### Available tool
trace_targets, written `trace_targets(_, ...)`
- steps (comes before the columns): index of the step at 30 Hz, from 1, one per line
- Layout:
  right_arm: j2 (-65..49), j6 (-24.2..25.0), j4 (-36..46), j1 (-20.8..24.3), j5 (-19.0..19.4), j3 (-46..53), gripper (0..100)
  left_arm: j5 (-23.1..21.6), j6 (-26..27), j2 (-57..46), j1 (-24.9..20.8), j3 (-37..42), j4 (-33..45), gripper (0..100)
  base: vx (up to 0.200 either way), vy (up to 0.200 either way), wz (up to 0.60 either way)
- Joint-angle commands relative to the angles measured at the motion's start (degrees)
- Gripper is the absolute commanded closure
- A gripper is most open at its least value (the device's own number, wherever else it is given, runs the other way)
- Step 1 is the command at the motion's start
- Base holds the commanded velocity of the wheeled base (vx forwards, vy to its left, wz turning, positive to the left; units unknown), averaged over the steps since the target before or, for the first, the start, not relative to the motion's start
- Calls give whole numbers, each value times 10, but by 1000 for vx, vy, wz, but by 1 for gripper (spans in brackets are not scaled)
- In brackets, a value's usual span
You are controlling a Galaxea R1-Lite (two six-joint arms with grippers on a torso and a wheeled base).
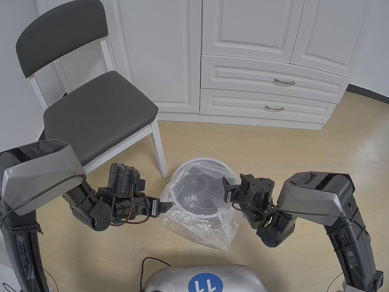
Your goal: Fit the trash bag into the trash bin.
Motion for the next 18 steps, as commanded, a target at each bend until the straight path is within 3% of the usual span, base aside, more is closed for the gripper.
trace_targets(1,39,0,0,-4,1,-18,100,1,-1,-4,-2,0,-8,0,0,0,0)
trace_targets(14,71,6,-28,-14,-4,-123,100,4,-3,-4,-10,-2,-20,0,0,0,0)
trace_targets(18,82,6,-29,-15,-35,-153,100,4,-3,-5,-11,-1,-25,0,0,0,0)
